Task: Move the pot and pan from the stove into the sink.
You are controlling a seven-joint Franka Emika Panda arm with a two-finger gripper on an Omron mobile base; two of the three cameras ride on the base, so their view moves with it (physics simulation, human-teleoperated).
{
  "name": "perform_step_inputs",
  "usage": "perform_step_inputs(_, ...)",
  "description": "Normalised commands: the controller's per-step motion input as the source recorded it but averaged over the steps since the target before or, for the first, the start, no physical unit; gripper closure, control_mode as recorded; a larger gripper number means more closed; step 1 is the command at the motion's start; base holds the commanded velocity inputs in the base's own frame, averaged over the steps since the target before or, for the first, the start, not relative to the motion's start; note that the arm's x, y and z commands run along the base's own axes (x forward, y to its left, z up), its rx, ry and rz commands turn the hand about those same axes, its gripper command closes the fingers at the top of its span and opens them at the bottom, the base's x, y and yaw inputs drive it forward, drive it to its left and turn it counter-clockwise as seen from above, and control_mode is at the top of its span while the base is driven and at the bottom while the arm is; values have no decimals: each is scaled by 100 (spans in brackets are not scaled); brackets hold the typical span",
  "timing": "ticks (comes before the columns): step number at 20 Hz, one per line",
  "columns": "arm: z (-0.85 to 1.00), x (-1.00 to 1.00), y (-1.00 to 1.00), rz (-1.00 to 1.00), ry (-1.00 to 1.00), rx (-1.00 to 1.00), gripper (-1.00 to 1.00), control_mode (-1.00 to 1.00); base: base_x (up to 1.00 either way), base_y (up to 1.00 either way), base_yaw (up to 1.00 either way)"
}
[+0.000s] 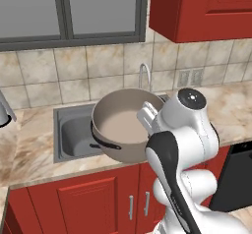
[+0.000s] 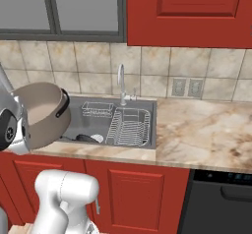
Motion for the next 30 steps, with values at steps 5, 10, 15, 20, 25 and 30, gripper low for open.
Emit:
perform_step_inputs(5,-1,60,31,-3,0,0,100,-100,0,0,0)
perform_step_inputs(10,-3,49,31,-3,0,0,100,-100,0,0,0)
perform_step_inputs(15,-3,42,18,-1,0,1,100,-100,0,0,0)
perform_step_inputs(20,-8,40,6,0,0,6,100,-100,0,0,0)
perform_step_inputs(25,-8,26,0,1,0,11,100,-100,0,0,0)
perform_step_inputs(30,-11,20,0,1,-4,3,100,-100,0,0,0)
